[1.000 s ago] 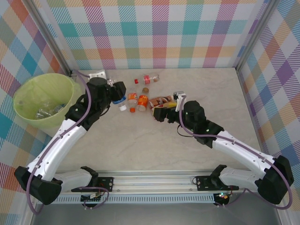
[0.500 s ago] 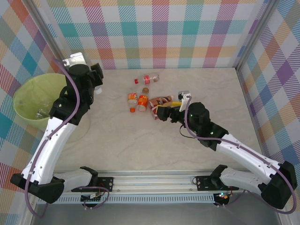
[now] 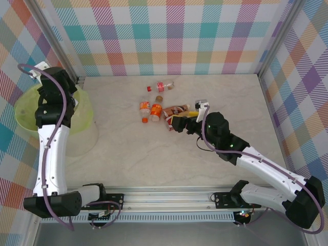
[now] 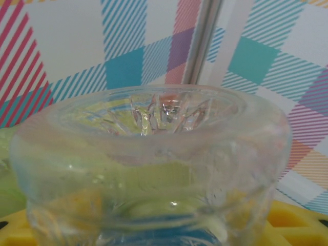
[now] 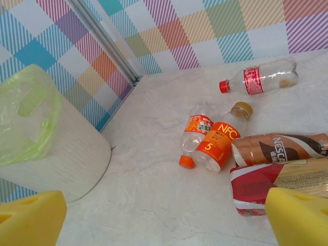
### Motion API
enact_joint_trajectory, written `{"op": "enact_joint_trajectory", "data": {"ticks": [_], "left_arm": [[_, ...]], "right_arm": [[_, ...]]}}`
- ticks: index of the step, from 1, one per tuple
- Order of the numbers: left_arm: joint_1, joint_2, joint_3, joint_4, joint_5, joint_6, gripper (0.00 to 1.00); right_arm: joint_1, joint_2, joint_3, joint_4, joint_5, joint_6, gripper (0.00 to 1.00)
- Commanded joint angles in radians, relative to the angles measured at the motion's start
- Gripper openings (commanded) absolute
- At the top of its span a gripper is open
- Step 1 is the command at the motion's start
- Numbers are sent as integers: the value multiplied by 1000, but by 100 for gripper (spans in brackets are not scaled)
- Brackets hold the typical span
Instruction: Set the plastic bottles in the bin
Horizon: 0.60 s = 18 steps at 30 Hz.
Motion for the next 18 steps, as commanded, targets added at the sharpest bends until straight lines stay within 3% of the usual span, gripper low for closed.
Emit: {"op": "enact_joint_trajectory", "data": {"ticks": [1, 3, 6, 9, 11, 18], "left_arm": [[94, 6, -6, -13, 82, -84, 47], [137, 19, -29, -13, 111, -121, 48], [171, 46, -34, -58, 116, -167, 57], [171, 45, -61, -54, 150, -187, 76], [171, 34, -80, -38, 182, -200, 83], [161, 23, -102, -38, 291, -229, 96]], "right_arm": [[5, -11, -3, 31, 9, -4, 100], [5, -7, -1, 34, 8, -6, 100], [6, -2, 1, 34, 7, -7, 100], [5, -3, 1, 26, 15, -1, 100], [5, -5, 0, 11, 38, 7, 100], [5, 1, -14, -7, 154, 49, 100]]}}
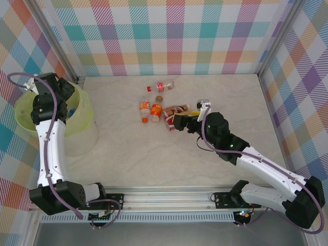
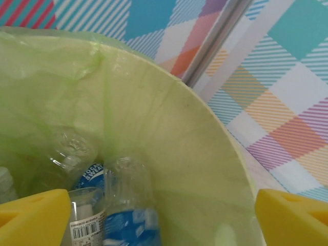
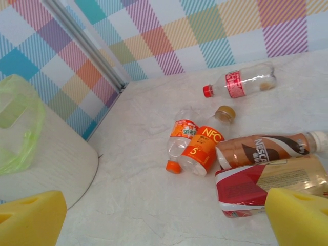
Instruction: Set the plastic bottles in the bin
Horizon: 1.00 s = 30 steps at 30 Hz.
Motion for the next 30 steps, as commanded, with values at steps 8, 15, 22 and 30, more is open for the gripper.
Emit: {"op": "enact_joint_trajectory", "data": {"ticks": [8, 15, 22, 30], "left_arm": [[-48, -77, -31, 29, 149, -25, 100], [-56, -142, -109, 124, 214, -11, 100], [-94, -157, -93, 166, 511, -50, 100], [-336, -165, -82, 144, 519, -15, 100]], "right_arm": [[4, 27, -15, -60, 225, 100, 100], [-22, 80, -4, -178, 306, 197, 100], [-73, 170, 4, -230, 296, 287, 100], [-81, 365, 135, -313, 225, 472, 100]]}}
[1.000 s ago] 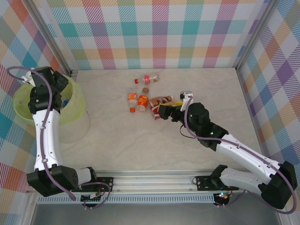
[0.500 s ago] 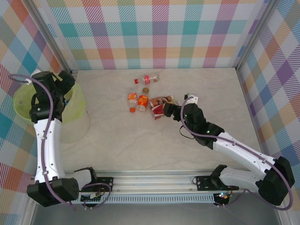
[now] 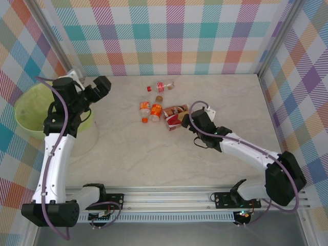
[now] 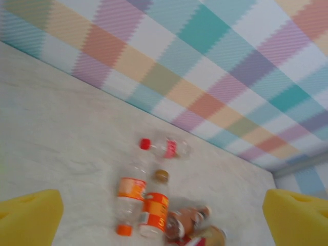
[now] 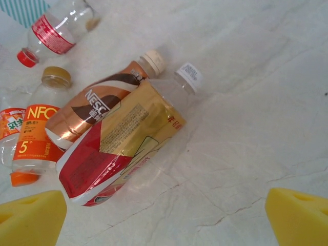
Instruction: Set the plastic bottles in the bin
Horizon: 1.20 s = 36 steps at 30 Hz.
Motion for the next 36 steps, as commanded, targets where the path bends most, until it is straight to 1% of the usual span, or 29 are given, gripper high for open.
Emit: {"op": "enact_joint_trajectory", "data": {"ticks": [1, 6, 9, 11, 17, 19, 22, 24, 29, 33, 36], "left_arm": [[-52, -23, 3, 23, 55, 1, 100], [-96, -30, -55, 45, 92, -14, 100], [-102, -30, -78, 40, 104, -15, 100], [-103, -30, -93, 32, 103, -12, 100], [-104, -35, -116, 8, 94, 5, 100], [-103, -35, -120, 5, 91, 11, 100], [-103, -33, -122, 1, 91, 16, 100], [-103, -34, -125, 6, 94, 14, 100], [-103, -35, -144, 41, 123, -8, 100], [-103, -32, -159, 61, 152, -18, 100], [-104, -30, -165, 69, 171, -23, 100]], "right_arm": [[2, 63, 78, -28, -52, 104, 100], [8, 194, 148, 6, -149, 154, 100], [18, 279, 208, 4, -157, 188, 100], [28, 333, 251, -13, -137, 224, 100], [76, 486, 360, -70, -24, 361, 100], [84, 540, 404, -101, 8, 389, 100], [94, 606, 472, -195, 62, 419, 100], [95, 632, 490, -231, 73, 430, 100], [97, 633, 453, -248, 82, 423, 93], [96, 596, 377, -179, 96, 336, 83], [97, 565, 326, -139, 103, 286, 81]]}}
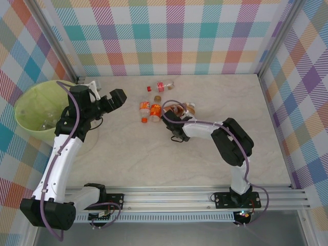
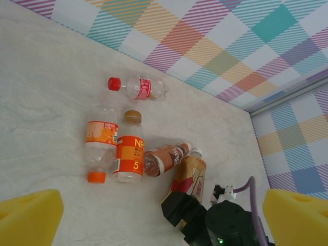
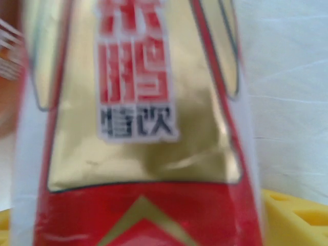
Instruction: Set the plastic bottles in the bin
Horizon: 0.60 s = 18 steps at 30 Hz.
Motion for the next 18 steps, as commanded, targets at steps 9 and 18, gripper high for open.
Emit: {"op": "enact_joint_trajectory", "data": {"ticks": [9, 18], "left_arm": [[-17, -14, -43, 29, 63, -32, 100], [-89, 71, 10, -39, 115, -8, 100]], "right_arm": [[2, -162, -195, 207, 35, -322, 60], [2, -357, -373, 372, -20, -529, 51]]}}
